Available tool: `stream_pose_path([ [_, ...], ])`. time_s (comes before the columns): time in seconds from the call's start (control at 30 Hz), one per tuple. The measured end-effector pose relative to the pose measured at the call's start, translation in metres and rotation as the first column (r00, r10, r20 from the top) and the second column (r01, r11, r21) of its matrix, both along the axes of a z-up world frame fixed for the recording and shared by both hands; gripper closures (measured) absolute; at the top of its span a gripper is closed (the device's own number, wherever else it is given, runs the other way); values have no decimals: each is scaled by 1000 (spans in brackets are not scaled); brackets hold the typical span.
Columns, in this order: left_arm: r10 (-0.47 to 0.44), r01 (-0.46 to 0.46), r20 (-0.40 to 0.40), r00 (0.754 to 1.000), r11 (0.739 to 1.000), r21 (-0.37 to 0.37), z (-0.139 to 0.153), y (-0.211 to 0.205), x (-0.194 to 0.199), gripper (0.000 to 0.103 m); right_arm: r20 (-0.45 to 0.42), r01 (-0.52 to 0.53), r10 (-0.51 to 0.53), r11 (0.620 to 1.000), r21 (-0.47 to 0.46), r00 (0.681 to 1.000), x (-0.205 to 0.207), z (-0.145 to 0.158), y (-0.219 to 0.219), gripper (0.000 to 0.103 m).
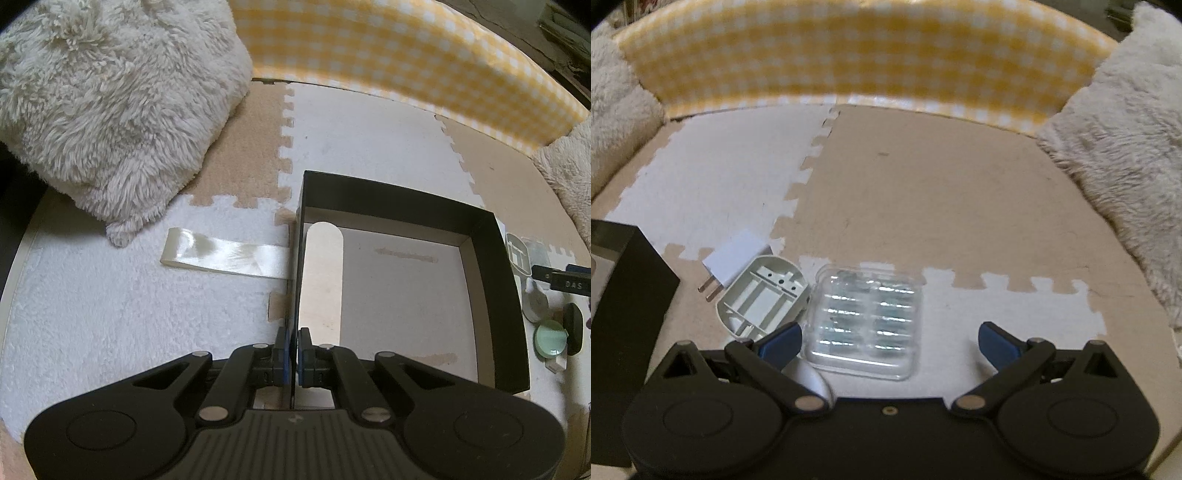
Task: Organize rigid objects
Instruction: 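Move the right tool to the clear blister pack and grasp it, then carry the blister pack with the right tool into the box and release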
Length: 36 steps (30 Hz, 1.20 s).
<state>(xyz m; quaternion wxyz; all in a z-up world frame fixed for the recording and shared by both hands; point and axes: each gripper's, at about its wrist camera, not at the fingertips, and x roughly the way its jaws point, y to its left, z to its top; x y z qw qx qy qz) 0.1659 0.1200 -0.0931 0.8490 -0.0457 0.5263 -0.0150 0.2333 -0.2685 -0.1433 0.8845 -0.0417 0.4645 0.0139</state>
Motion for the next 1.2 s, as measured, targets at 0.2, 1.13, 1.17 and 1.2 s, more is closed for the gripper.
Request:
stream_pose_path([
  [0.2, 1, -1, 1, 1000, 1000, 5, 0, -1, 0, 100, -21, 10, -9, 999, 37, 1000, 15, -7, 6, 18],
  [1.13, 2, -2, 3, 1000, 1000, 0, 0, 0, 0, 100, 124, 37, -66, 974, 225, 990, -19, 62, 18, 26],
  [1.17, 3, -3, 2, 1000, 1000, -3, 0, 1, 0, 100, 133, 17, -51, 971, 240, 990, -24, 67, 24, 26],
  [1.2, 3, -3, 3, 1000, 1000, -6, 0, 1, 0, 100, 141, -3, -34, 967, 253, 989, -28, 72, 31, 26],
])
